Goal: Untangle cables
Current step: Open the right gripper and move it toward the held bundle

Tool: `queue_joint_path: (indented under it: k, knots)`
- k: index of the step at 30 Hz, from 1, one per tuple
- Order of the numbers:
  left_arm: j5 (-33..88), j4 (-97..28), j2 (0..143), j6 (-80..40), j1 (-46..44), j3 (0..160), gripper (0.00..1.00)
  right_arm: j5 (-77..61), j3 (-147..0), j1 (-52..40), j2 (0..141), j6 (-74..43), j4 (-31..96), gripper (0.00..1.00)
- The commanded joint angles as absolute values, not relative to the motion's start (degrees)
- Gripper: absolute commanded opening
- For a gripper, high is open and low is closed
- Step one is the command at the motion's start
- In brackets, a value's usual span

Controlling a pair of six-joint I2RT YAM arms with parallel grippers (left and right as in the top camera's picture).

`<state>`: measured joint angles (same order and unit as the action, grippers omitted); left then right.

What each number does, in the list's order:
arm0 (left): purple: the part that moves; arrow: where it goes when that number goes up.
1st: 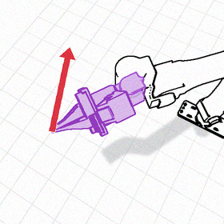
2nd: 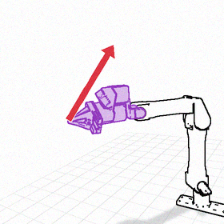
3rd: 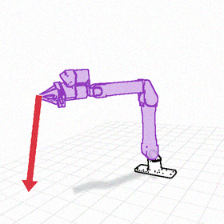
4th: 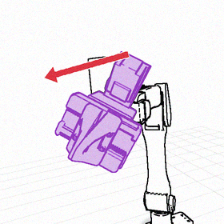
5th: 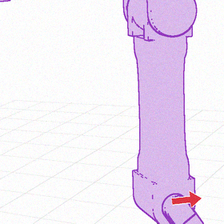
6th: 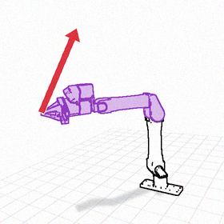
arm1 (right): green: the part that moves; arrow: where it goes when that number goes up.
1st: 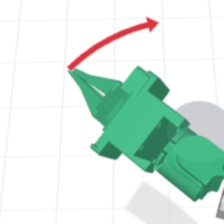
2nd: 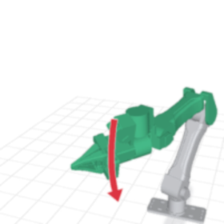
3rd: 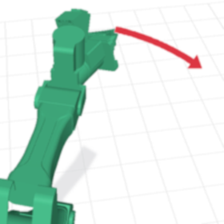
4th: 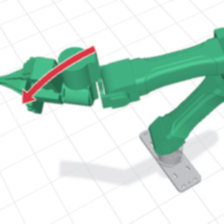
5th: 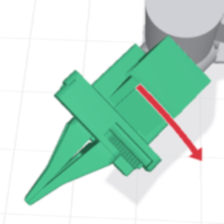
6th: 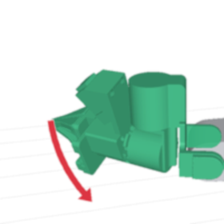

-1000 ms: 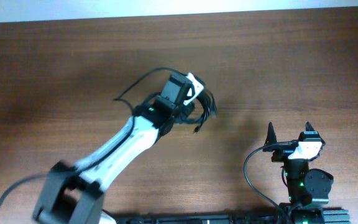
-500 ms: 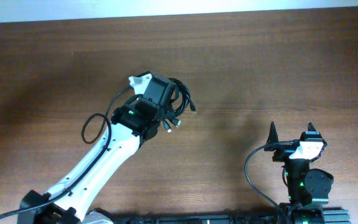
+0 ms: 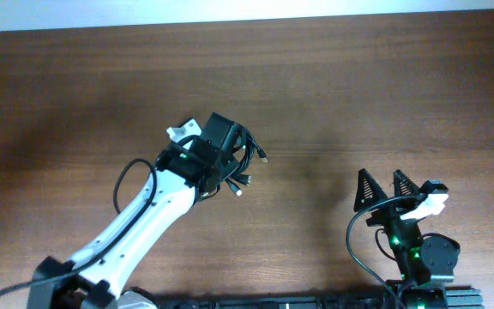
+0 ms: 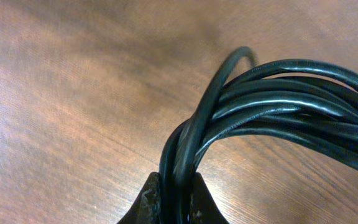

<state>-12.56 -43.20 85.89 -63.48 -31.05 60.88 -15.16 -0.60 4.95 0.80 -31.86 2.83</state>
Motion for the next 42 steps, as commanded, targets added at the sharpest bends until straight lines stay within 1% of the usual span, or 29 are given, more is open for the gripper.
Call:
queue_joint_path:
  k: [1,3,4,5,7,11,13,16,18,19,24,26,31,35,36,38,40,42]
  knots:
    - [-7.27,-42.94,90.59,-68.31,-30.96,59.92,0.31,-18.46,-0.32,5.28,0.36,-36.53,2.98,0.99]
    - [-6.85,-42.7,91.85,-68.27,-30.96,59.92,0.56,-18.44,-0.32,5.28,0.36,-36.53,2.98,0.99]
    - [-6.96,-42.44,91.94,-67.48,-30.81,59.92,0.72,-18.46,-0.32,5.28,0.36,-36.53,2.98,0.99]
    - [-7.07,-41.8,91.81,-65.39,-30.41,60.01,0.79,-18.48,-0.32,5.28,0.36,-36.53,2.98,0.99]
    - [-7.31,-41.45,91.35,-59.53,-29.36,60.99,1.0,-18.48,-0.32,5.28,0.36,-36.53,2.98,0.99]
    - [-7.35,-41.43,90.37,-46.26,-26.83,63.61,1.0,-18.48,-0.32,5.28,0.36,-36.53,3.01,0.99]
    - [-7.79,-41.23,90.37,-42.7,-26.06,63.86,0.95,-18.5,-0.32,5.28,0.36,-36.53,3.01,0.99]
    - [-8.91,-41.28,90.41,-40.1,-26.09,63.86,0.92,-21.34,-0.32,5.28,0.36,-36.56,2.92,0.99]
    - [-8.56,-41.28,90.41,-40.23,-26.09,63.81,0.78,-25.17,-0.32,5.28,0.36,-36.56,2.74,0.99]
    - [-8.25,-41.28,90.41,-40.25,-26.09,63.79,0.75,-26.33,-0.32,5.28,0.36,-36.56,2.74,0.99]
    - [-8.4,-41.21,91.46,-40.21,-26.09,62.63,0.77,-27.9,-0.32,5.28,0.36,-36.56,2.74,0.99]
    - [-8.82,-40.62,93.38,-40.16,-26.09,62.22,0.88,-27.88,-0.32,5.28,0.36,-36.56,2.76,0.99]
    - [-6.09,-37.12,98.67,-31.86,-26.09,62.19,0.87,-27.88,-0.32,5.28,0.36,-36.56,2.76,0.99]
    - [-1.37,-35.18,101.82,-28.97,-26.13,62.19,0.84,-27.88,-0.32,5.28,0.36,-36.53,2.76,0.99]
    - [-1.21,-35.16,102.59,-28.99,-26.13,62.19,0.79,-27.88,-0.32,5.28,0.36,-36.53,2.76,0.99]
    - [-1.23,-34.92,104.05,-28.99,-26.13,62.19,0.76,-27.86,-0.32,5.28,0.36,-36.53,2.76,0.99]
    - [-1.21,-33.89,105.56,-28.97,-26.13,62.17,0.7,-27.86,-0.32,5.28,0.36,-36.53,2.76,0.99]
    - [-1.19,-33.41,106.19,-28.99,-26.13,62.17,0.67,-27.86,-0.32,5.28,0.36,-36.53,2.76,0.99]
